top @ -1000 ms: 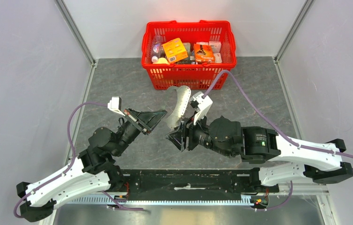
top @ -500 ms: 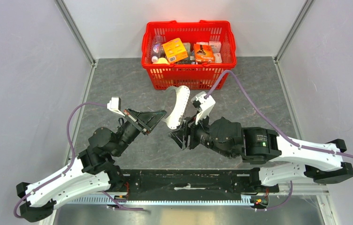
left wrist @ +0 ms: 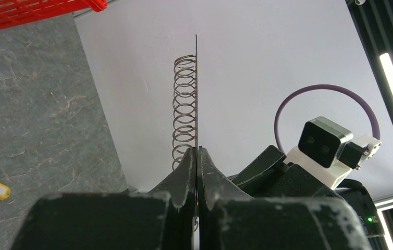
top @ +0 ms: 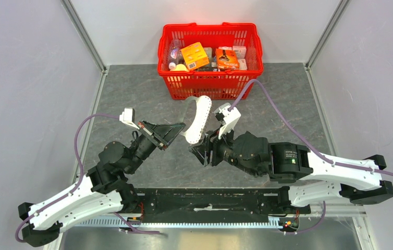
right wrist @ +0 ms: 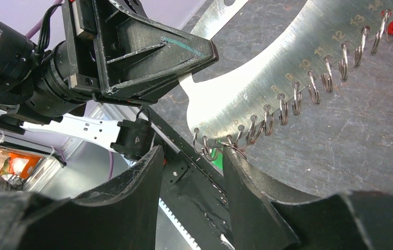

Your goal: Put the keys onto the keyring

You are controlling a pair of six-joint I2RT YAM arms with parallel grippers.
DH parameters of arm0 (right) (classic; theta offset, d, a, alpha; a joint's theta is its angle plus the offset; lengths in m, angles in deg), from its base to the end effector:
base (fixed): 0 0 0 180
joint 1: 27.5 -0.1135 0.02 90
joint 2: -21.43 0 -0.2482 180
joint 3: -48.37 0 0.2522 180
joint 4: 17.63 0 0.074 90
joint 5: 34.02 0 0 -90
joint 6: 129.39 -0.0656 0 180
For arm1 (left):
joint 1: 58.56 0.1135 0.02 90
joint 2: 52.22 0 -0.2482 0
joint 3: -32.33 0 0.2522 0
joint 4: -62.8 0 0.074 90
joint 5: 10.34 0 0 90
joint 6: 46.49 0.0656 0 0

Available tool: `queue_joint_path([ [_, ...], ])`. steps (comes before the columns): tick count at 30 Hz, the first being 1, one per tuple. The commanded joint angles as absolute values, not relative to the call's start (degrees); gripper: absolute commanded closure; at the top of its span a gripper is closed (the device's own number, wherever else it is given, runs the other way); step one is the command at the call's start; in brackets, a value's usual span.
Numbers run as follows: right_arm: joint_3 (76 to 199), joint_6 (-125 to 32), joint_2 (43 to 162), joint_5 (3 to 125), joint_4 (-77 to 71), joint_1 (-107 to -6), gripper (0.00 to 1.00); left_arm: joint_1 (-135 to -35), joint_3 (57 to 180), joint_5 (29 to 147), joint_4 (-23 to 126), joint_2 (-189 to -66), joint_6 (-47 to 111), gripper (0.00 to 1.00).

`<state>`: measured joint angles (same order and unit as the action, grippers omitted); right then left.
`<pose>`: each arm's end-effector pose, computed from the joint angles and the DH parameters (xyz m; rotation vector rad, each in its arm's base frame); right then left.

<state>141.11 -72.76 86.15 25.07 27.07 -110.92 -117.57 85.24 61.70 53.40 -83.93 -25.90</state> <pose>0.0634 0.2559 0.4190 -0.4455 1.8705 0.9210 0.1087 -0.1418 0.3631 -0.4434 1.5260 -1.6210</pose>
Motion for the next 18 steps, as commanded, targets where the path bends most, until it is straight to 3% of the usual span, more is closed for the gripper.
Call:
queue_joint_path([
  [1,140.4,-73.2,86.0,22.5,26.6,-110.8,0.48,-117.9,86.6,61.2,56.2,-83.3,-27.6,0.98],
  [18,140.0,-72.9,87.6,20.6,27.1,-110.8,0.64,-117.9,86.6,61.3,56.1,-83.0,-27.5,0.98],
])
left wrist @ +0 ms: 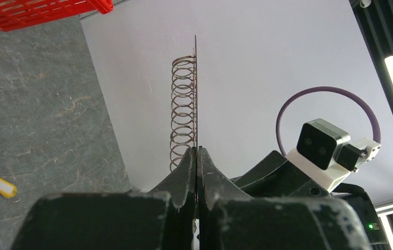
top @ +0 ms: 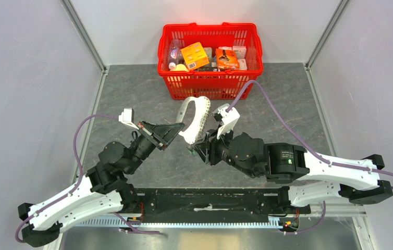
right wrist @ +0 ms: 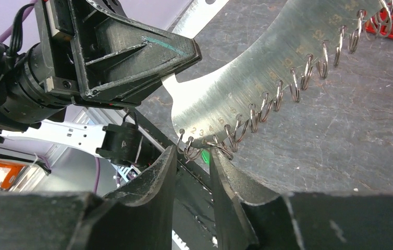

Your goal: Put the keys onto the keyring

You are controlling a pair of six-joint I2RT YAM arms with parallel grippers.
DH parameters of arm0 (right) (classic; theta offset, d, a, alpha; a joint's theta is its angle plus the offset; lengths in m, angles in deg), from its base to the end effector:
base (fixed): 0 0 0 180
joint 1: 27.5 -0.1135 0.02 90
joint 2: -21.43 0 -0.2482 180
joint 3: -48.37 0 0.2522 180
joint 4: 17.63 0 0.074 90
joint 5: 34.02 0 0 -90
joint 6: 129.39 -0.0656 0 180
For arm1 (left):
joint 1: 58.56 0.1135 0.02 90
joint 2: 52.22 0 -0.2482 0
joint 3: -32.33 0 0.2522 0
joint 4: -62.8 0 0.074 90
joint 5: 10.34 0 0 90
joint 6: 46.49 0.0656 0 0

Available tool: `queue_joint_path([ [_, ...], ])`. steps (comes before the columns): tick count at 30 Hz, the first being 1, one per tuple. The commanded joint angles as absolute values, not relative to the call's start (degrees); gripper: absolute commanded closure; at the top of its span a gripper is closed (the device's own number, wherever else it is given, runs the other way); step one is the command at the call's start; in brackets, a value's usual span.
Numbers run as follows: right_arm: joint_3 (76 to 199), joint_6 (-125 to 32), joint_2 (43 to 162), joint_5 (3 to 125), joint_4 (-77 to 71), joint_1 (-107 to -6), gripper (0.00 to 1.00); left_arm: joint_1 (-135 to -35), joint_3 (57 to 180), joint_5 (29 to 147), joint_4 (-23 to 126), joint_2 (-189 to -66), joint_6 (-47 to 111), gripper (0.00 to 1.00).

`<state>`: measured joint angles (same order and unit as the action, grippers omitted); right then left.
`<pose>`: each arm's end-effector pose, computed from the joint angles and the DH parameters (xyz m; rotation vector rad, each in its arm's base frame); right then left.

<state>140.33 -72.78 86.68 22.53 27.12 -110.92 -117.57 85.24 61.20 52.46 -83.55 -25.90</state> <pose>0.0661 0.2579 0.4124 -0.4233 1.8769 0.8666 0.1085 -0.1403 0.3619 -0.4510 1.5325 -1.6082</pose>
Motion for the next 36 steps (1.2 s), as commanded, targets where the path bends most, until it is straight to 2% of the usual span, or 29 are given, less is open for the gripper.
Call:
queue_joint_path([
  [1,140.0,-73.0,87.7,20.6,27.3,-110.8,0.64,-117.8,86.6,61.3,56.1,-83.0,-27.5,0.98],
  [16,140.3,-74.3,88.8,18.5,28.4,-110.8,0.68,-117.9,86.7,61.1,55.9,-83.1,-27.3,0.98],
  [24,140.3,-74.7,89.5,18.5,28.0,-110.8,0.64,-117.9,86.3,59.7,55.7,-83.4,-27.3,0.98],
  [36,139.9,-74.5,90.3,16.2,27.9,-110.8,0.74,-117.9,86.4,59.8,55.9,-83.5,-27.6,0.98],
])
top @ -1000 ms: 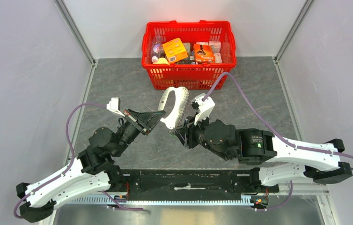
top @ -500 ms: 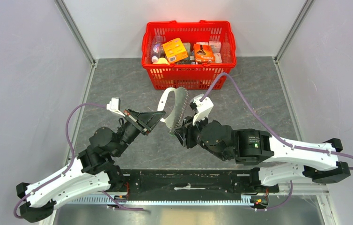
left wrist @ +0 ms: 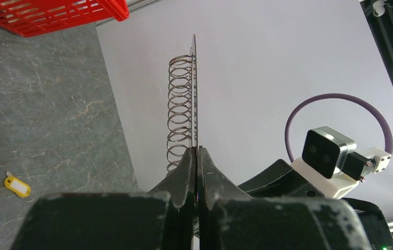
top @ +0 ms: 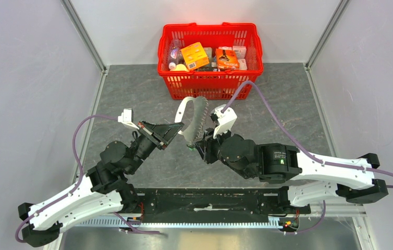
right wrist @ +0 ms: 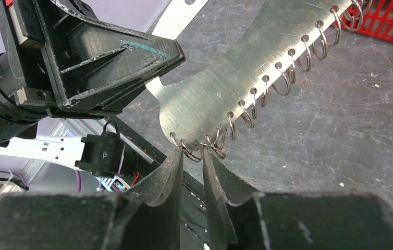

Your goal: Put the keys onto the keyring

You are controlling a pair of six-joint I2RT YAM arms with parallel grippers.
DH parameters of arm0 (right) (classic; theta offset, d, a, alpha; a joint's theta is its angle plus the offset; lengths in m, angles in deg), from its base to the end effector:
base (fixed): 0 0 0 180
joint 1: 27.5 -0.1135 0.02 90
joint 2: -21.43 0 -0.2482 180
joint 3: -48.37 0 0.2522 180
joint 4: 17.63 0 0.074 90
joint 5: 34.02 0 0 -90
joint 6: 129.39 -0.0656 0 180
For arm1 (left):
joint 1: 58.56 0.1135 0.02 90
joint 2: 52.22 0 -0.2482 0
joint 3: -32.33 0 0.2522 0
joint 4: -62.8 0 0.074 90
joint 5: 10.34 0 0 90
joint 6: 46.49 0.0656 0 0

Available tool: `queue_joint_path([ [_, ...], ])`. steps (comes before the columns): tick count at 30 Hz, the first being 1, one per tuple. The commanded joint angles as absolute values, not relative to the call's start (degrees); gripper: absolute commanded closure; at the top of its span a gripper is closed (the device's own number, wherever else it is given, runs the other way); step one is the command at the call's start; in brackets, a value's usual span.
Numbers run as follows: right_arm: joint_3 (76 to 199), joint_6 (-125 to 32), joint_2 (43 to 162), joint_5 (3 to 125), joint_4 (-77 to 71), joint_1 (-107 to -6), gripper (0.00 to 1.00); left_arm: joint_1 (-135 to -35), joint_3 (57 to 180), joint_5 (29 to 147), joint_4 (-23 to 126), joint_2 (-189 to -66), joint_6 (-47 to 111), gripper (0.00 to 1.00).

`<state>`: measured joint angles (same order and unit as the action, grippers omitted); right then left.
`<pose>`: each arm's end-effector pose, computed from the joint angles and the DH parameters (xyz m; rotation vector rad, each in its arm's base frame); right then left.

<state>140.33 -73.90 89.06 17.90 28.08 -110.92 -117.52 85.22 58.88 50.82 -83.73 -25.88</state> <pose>0.0714 0.2659 0.4011 -0.3760 1.8984 0.7663 0.1111 -0.1394 0.3573 -0.4856 1.5483 -1.5567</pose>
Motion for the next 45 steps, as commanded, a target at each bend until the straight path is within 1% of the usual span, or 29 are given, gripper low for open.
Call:
queue_joint_path([
  [1,140.0,-74.5,90.3,16.2,27.9,-110.8,0.75,-117.9,86.3,59.9,56.0,-83.5,-27.6,0.98],
  [9,140.6,-74.2,90.9,17.1,27.3,-110.8,0.84,-117.9,86.2,60.1,56.2,-83.5,-27.9,0.98],
  [13,141.0,-74.0,91.3,16.8,27.3,-110.8,1.0,-117.9,86.2,60.4,56.2,-83.4,-27.9,0.98],
  [26,140.4,-72.2,87.4,18.2,29.5,-110.8,1.0,-117.9,84.0,61.1,54.7,-81.4,-30.2,0.98],
  [27,140.0,-72.0,86.9,17.7,29.9,-110.8,1.0,-117.8,83.7,61.6,54.8,-81.4,-30.7,0.95],
  [28,139.6,-71.8,86.3,17.5,30.1,-110.8,1.0,-117.9,83.4,62.2,54.8,-81.3,-31.3,0.87],
  [30,138.9,-71.6,85.2,17.2,31.0,-110.8,1.0,-117.9,82.8,63.8,54.6,-81.6,-31.9,0.75],
  [33,137.6,-71.5,82.9,18.0,31.6,-110.8,1.0,-117.8,82.2,65.0,52.5,-81.4,-33.2,0.66],
  [45,137.2,-70.3,80.5,19.7,32.3,-110.8,1.0,-117.9,79.7,65.4,50.2,-81.6,-34.1,0.69],
])
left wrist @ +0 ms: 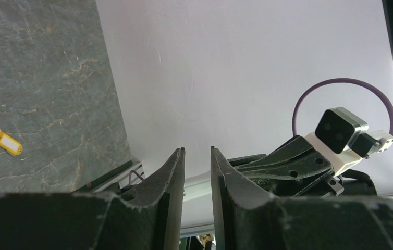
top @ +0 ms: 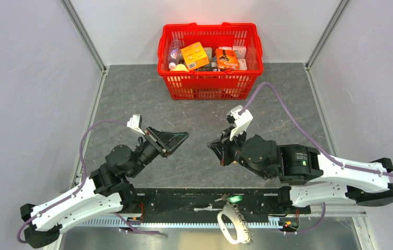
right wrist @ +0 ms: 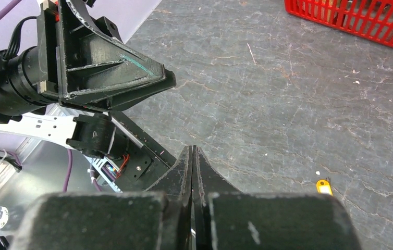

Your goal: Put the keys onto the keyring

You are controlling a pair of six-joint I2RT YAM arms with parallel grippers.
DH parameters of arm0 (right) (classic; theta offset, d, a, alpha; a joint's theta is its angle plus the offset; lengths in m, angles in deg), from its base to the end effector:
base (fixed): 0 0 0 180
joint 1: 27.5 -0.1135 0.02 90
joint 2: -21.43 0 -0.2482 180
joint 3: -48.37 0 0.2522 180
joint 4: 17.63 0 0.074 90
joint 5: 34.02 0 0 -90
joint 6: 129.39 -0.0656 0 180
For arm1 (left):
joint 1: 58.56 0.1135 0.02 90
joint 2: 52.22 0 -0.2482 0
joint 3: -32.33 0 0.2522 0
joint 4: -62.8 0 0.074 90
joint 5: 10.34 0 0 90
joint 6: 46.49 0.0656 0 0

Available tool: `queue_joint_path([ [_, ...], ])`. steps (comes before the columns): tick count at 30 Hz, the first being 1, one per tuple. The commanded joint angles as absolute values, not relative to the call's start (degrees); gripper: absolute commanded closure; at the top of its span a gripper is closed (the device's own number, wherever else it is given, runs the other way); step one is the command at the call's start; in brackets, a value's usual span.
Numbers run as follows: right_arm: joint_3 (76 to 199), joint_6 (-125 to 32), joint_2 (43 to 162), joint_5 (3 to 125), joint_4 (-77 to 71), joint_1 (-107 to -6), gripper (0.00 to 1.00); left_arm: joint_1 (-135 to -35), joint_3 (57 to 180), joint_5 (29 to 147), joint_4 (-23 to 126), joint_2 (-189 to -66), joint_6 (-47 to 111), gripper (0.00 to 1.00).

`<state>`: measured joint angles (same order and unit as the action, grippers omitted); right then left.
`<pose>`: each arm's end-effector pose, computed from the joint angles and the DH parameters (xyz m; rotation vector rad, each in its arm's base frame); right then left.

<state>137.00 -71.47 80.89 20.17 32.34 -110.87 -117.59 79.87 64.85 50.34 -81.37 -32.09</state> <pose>0.0650 0.2270 0.4050 -0.4387 1.8883 0.7772 0.1066 -0.1451 0.3282 -0.4900 1.6554 -1.6631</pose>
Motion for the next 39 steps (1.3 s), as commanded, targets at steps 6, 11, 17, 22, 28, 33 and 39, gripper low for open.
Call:
queue_joint_path([
  [6,135.8,-72.5,80.2,18.1,37.1,-110.5,1.0,-117.8,80.5,66.9,48.1,-80.6,-32.5,0.7],
  [11,125.7,-76.6,74.8,17.0,37.2,-108.7,1.0,-117.9,76.2,64.0,46.2,-77.6,-32.9,0.69],
  [17,124.3,-80.2,73.5,19.5,42.1,-108.4,0.99,-117.9,77.5,66.4,43.8,-79.6,-30.5,0.68],
  [22,122.5,-83.6,73.1,21.4,46.2,-108.4,0.71,-117.8,76.5,68.8,43.3,-79.8,-29.6,0.68],
  [28,118.7,-91.2,72.7,25.4,52.7,-107.9,0.5,-117.9,77.4,70.0,38.2,-78.5,-27.1,0.65],
  [33,112.6,-98.2,71.2,35.2,56.1,-107.5,0.37,-117.8,78.7,71.0,35.1,-76.9,-24.1,0.56],
  [39,104.9,-105.2,69.4,42.6,57.7,-107.5,0.35,-117.8,79.9,73.3,31.8,-76.3,-21.1,0.47],
])
